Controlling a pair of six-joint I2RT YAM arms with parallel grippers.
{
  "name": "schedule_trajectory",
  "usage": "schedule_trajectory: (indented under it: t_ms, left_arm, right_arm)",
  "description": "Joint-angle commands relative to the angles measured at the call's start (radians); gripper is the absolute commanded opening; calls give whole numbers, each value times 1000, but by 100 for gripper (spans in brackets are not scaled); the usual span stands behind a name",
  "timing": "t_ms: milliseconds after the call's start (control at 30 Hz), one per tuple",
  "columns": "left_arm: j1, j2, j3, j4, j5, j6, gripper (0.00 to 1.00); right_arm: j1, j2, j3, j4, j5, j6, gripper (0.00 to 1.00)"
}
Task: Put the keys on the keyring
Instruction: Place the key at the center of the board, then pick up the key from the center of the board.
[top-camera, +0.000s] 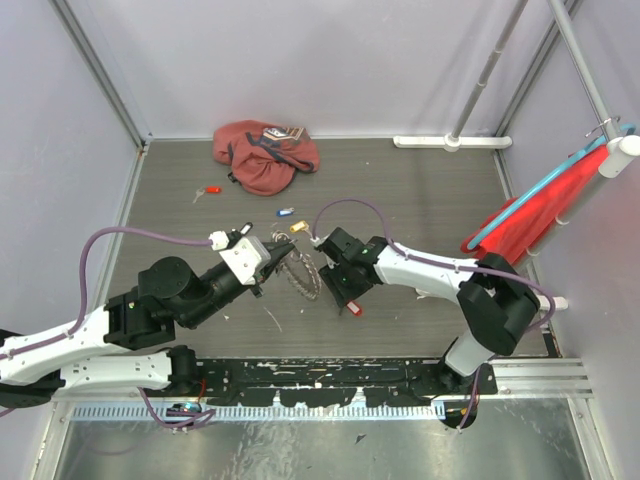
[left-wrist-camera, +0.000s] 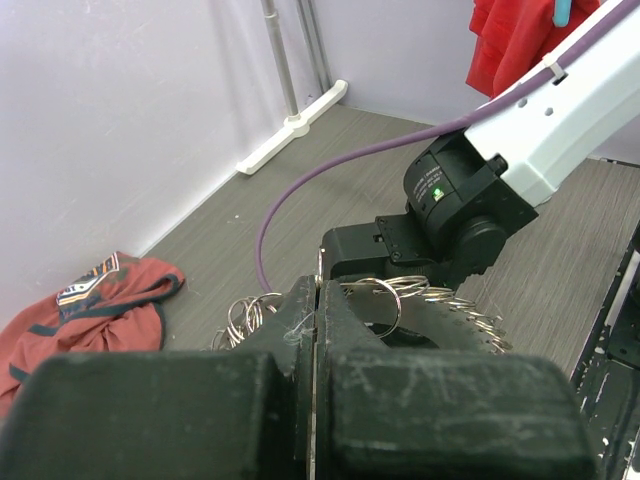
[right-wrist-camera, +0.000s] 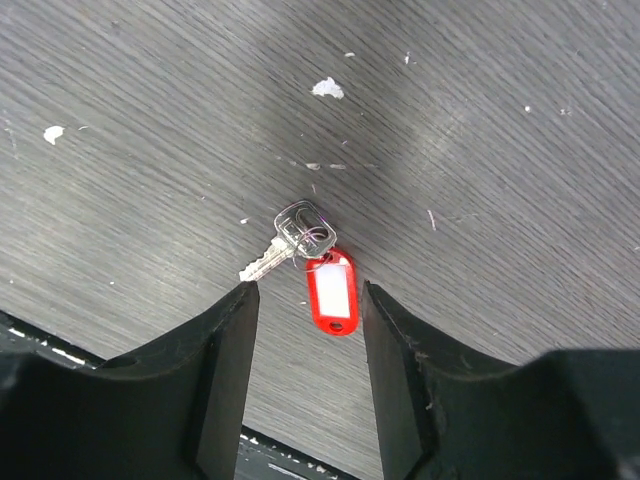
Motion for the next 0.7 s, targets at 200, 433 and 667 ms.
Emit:
schedule_trajectory:
  t_ms: [200, 433, 667]
  left_arm:
    - [3, -9, -5, 48, -2, -2, 0]
    - [3, -8, -3, 48, -4, 1, 0]
    - [2, -9, -2, 46, -4, 4, 0]
  right_arm:
    - [28, 72, 51, 1, 48, 6, 43]
    - [28, 96, 60, 3, 50, 0, 36]
    - [29, 104, 60, 2, 64, 0, 26]
